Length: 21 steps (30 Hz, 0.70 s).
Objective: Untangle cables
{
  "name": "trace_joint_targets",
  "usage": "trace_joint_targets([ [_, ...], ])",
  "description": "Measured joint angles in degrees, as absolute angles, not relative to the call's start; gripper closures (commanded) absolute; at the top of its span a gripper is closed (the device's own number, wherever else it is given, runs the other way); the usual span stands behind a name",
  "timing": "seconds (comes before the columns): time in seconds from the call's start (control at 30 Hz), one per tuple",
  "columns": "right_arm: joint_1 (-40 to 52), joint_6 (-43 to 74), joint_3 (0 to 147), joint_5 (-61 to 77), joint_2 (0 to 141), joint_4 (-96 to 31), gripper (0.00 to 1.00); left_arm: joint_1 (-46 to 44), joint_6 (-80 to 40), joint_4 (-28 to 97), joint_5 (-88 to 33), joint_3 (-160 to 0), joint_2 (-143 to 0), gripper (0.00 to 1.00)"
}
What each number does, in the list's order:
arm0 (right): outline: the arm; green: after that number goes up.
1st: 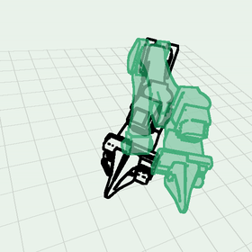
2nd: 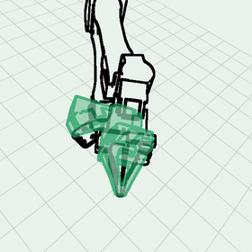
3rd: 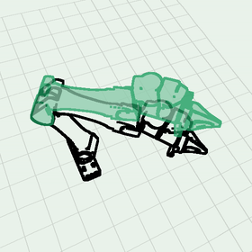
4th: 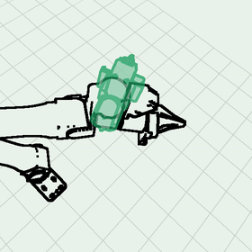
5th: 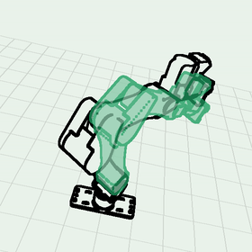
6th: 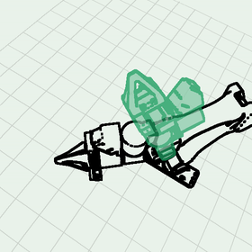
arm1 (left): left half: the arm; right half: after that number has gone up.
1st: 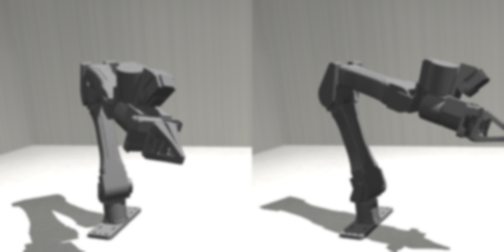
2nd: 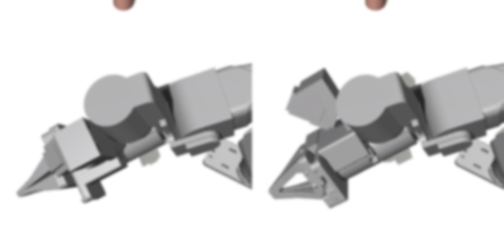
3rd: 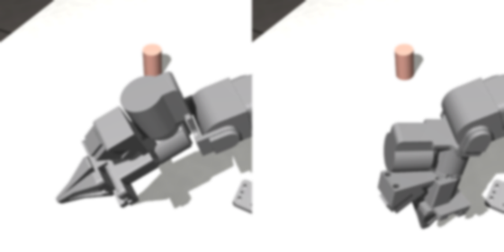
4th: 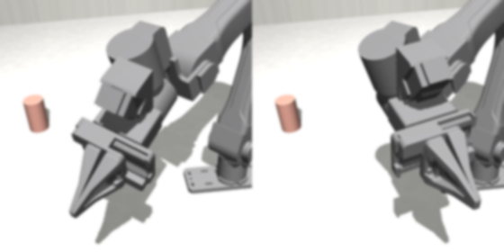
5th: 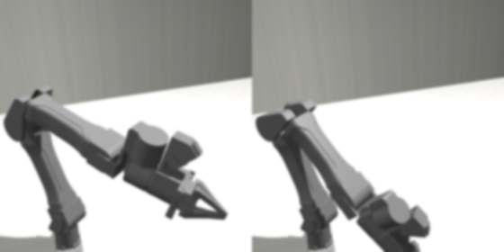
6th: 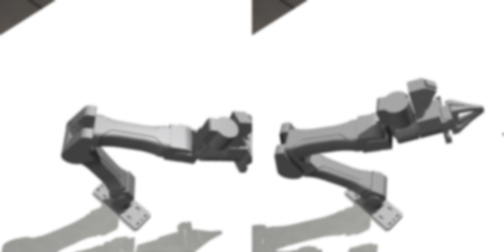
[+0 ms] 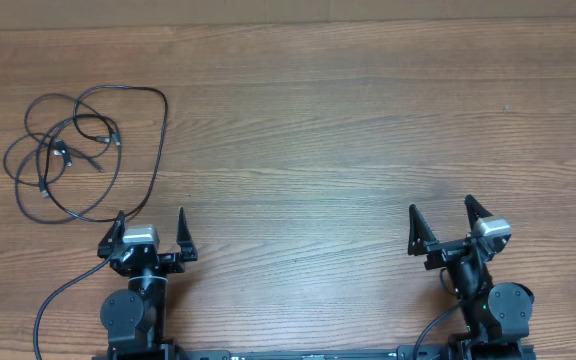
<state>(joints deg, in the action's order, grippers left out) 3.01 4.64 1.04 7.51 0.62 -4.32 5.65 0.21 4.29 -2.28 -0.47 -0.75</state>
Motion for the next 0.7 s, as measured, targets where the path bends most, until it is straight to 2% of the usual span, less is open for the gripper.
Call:
trace_joint_targets([
  [0.7,1.5,4.6,1.0,7.5,0.6,-4.3,0.00,5.7,0.2,4.3,-2.3,-0.5,-0.8,0.01],
])
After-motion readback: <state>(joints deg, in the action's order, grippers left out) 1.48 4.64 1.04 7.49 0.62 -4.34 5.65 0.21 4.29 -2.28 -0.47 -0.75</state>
